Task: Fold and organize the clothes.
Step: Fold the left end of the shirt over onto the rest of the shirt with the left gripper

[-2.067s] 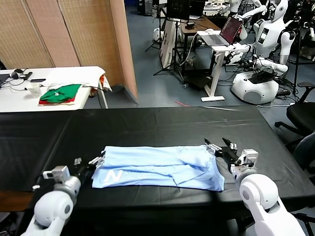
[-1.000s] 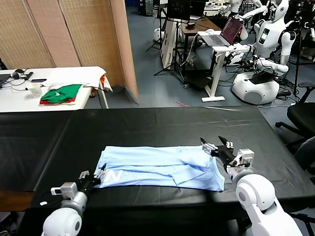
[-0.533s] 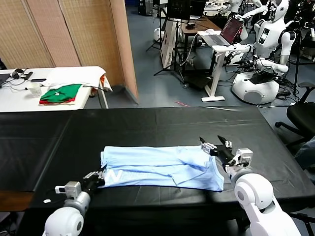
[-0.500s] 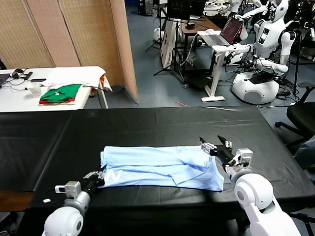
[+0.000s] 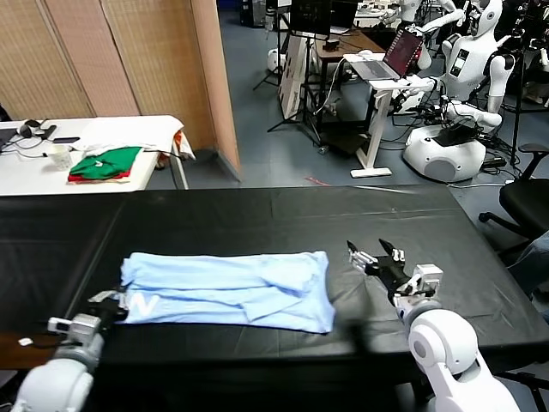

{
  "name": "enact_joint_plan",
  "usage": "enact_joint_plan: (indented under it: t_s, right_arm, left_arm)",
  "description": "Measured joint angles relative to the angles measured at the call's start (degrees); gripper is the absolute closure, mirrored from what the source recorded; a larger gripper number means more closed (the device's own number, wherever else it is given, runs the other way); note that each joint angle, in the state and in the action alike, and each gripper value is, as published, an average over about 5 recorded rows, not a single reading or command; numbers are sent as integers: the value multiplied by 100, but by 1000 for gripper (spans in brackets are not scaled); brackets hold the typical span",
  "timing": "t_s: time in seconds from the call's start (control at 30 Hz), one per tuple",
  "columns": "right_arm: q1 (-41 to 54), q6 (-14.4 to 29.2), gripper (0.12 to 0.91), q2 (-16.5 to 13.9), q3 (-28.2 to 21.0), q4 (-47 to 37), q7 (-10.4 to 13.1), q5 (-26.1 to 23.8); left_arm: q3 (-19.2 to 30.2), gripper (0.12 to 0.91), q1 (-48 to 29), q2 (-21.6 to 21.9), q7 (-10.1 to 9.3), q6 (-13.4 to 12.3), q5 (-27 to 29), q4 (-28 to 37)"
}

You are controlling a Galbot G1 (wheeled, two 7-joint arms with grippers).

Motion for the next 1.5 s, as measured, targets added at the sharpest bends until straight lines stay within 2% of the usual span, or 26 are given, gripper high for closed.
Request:
enact_joint_plan:
  t_s: [0.13, 0.27, 0.37, 0.53, 0.67, 1.03, 1.5]
  right_arm:
    - [-135, 146, 118, 60, 64, 63, -124, -122]
    - [-334, 332, 118, 133, 135, 90, -225, -290]
    - [-484, 379, 118, 183, 189, 103, -234, -386]
    - [-701, 413, 118, 286, 282, 134, -236, -555]
    - [-850, 432, 118, 381, 340, 167, -237, -657]
    - [-1000, 445, 118, 637, 286, 180, -242, -846]
    - [-1028, 442, 118, 654, 283, 210, -256, -845]
  left_arm:
    - [-2, 859, -6, 50, -104, 34, -64, -66]
    - [187, 859, -4, -112, -177, 162, -446, -388]
    - [455, 859, -7, -346, -211, 280, -970, -750]
    - [1048, 859, -121, -805, -395, 471, -1899, -1272]
    - [1564, 859, -310, -1103, -472, 521, -2254, -1412]
    - [2632, 859, -747, -1635, -487, 517, -2248, -1258]
    - [3202, 859, -1094, -2280, -499, 496, -1926, -843]
